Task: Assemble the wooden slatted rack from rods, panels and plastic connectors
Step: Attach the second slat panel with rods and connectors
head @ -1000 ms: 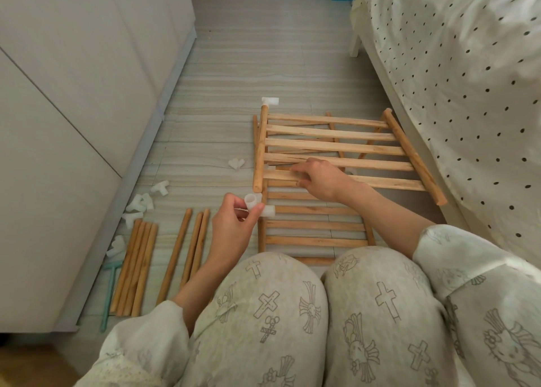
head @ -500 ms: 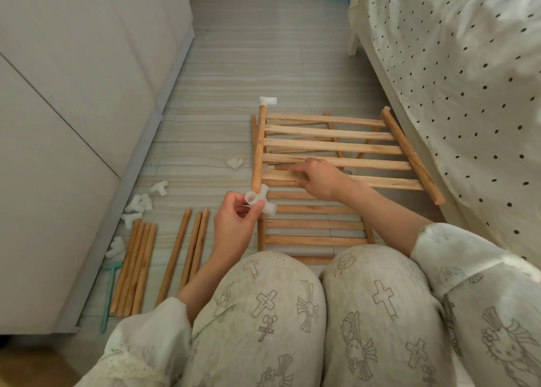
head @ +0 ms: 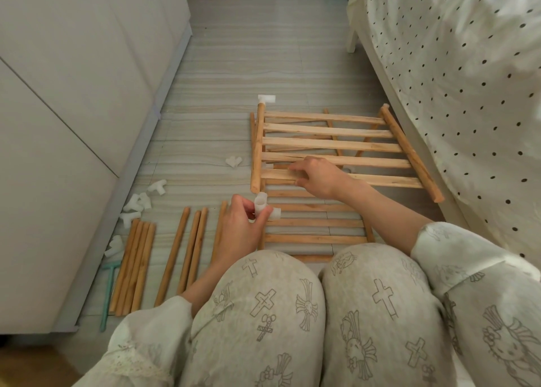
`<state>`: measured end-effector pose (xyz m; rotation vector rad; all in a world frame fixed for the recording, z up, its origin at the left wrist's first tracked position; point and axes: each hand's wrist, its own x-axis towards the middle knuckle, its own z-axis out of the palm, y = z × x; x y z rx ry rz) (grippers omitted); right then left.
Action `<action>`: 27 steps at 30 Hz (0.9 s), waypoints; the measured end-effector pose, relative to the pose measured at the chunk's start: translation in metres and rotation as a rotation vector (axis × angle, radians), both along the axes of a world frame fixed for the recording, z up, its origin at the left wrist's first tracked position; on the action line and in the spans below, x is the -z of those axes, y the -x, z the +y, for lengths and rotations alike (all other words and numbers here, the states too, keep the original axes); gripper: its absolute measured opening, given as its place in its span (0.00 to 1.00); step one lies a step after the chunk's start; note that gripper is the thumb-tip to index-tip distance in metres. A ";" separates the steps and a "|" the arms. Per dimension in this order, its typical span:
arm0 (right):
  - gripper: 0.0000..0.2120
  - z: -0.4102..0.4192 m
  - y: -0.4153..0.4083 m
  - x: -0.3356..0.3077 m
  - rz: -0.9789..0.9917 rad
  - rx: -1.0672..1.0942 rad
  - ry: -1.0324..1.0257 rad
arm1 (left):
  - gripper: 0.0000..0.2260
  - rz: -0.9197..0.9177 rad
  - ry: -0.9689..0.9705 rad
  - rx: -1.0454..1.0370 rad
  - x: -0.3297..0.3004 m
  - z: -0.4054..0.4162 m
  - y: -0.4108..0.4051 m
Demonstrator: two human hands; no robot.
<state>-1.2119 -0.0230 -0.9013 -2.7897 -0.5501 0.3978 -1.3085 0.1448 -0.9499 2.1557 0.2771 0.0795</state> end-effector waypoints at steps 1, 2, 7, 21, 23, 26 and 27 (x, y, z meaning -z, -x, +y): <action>0.20 0.000 0.000 0.000 0.002 0.001 0.000 | 0.12 -0.007 -0.011 -0.002 0.001 -0.001 0.000; 0.20 0.000 0.000 0.001 0.005 0.000 0.001 | 0.12 -0.019 -0.021 -0.007 0.003 -0.001 0.000; 0.19 -0.001 0.001 0.004 0.006 -0.006 -0.006 | 0.10 -0.052 0.033 -0.037 0.008 0.002 0.006; 0.20 0.006 -0.001 0.014 0.016 -0.046 0.027 | 0.05 -0.175 0.005 0.083 0.004 0.019 0.027; 0.20 0.009 -0.002 0.017 0.019 -0.053 0.049 | 0.06 -0.185 -0.001 0.097 0.005 0.020 0.028; 0.20 0.009 -0.004 0.021 0.027 -0.060 0.068 | 0.06 -0.181 0.004 0.098 0.009 0.023 0.027; 0.20 0.008 -0.005 0.022 0.030 -0.062 0.074 | 0.06 -0.180 0.004 0.096 0.010 0.023 0.026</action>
